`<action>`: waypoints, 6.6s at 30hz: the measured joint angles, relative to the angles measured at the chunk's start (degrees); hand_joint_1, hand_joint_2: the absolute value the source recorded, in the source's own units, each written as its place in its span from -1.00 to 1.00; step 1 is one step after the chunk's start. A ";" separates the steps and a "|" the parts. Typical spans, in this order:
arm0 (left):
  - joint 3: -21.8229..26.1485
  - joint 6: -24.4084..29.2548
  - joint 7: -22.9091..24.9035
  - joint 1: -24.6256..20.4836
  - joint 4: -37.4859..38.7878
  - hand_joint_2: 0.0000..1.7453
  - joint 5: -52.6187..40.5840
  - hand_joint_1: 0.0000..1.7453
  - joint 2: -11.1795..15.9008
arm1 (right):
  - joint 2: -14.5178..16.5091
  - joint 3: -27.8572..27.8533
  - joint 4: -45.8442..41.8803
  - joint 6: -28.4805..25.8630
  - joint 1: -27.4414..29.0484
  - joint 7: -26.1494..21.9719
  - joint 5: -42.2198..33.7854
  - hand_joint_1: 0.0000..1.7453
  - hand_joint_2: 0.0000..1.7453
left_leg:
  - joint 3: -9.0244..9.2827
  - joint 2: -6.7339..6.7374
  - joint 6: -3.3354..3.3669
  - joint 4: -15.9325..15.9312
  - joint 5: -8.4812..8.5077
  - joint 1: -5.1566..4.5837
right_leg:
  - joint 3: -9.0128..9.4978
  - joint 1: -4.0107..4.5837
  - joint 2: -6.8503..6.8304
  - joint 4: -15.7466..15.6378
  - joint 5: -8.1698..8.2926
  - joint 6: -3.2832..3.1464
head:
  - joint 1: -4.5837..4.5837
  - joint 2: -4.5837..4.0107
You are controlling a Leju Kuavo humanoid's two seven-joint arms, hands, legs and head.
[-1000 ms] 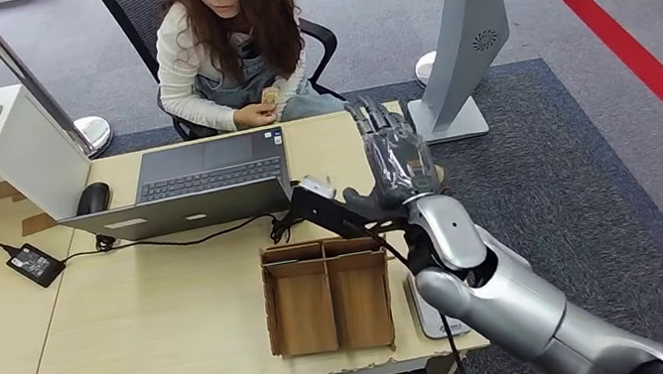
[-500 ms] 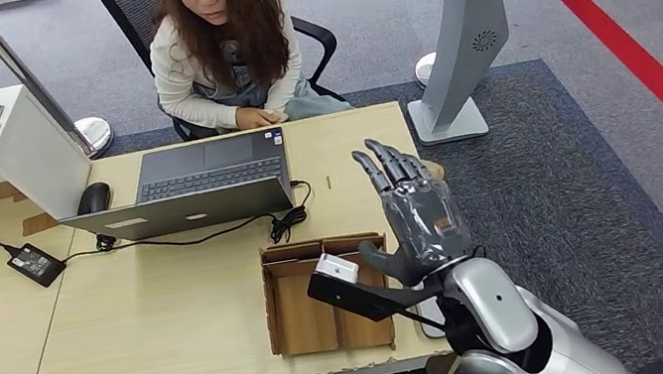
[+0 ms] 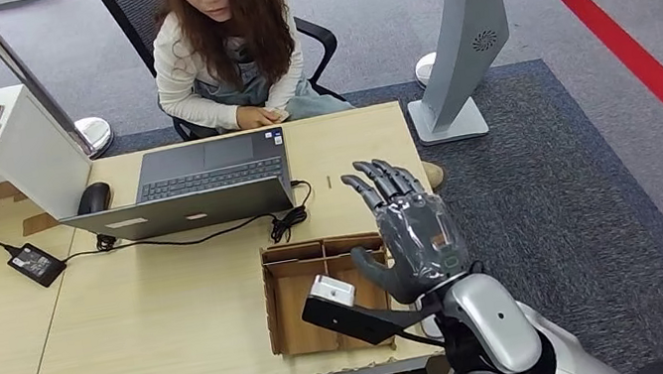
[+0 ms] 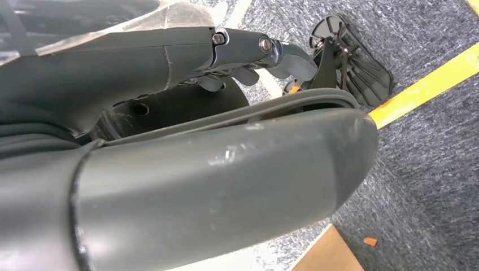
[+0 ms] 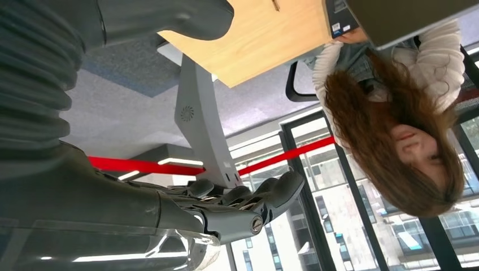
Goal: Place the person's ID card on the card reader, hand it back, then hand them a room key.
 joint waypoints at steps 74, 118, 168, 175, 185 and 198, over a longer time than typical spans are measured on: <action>1.12 -2.17 1.81 0.09 0.43 -1.00 0.38 -1.00 0.85 | 3.46 3.31 24.06 -3.94 -1.47 -0.01 -1.85 -0.46 1.00 | -0.01 0.00 0.01 -0.01 0.02 0.01 | 0.00 0.01 -0.03 0.00 0.00 0.00 | 0.01 -0.01; 1.12 -2.14 1.89 0.08 0.43 -1.00 0.37 -1.00 0.95 | 5.58 3.31 29.93 -5.91 -2.88 -1.05 -1.80 0.19 1.00 | -0.01 0.00 0.01 -0.01 0.02 0.01 | 0.00 0.01 -0.02 0.01 0.00 0.00 | 0.01 -0.01; 1.10 -1.79 0.62 0.06 0.43 -1.00 -1.73 -1.00 0.78 | 5.95 -0.88 27.65 -8.87 -23.43 -7.36 -24.62 1.00 1.00 | -0.01 0.01 -0.03 0.00 0.06 0.02 | -0.02 0.03 -0.03 0.03 0.02 0.00 | 0.01 0.00; 1.10 -1.81 0.76 0.05 0.43 -1.00 -1.80 -1.00 0.78 | 6.33 -0.56 28.79 -8.48 -23.69 -8.53 -28.53 1.00 1.00 | -0.02 0.00 -0.03 0.00 0.07 0.02 | -0.02 0.03 -0.03 0.03 0.02 0.00 | 0.01 -0.01; 0.94 -1.79 1.15 -0.03 0.43 -1.00 -3.95 -1.00 0.78 | 10.28 -0.06 37.30 -10.97 -33.43 -14.02 -34.97 1.00 1.00 | -0.09 0.00 -0.05 0.00 0.08 0.08 | -0.03 0.03 -0.02 0.08 0.04 -0.02 | 0.01 -0.01; -0.13 -2.24 1.52 -0.14 0.43 -1.00 -5.69 -1.00 0.74 | 24.12 1.69 61.63 -15.18 -47.75 -17.14 -36.04 1.00 1.00 | -0.04 -0.02 -0.11 0.00 0.13 0.12 | -0.07 0.08 -0.07 0.13 0.03 -0.03 | 0.02 0.01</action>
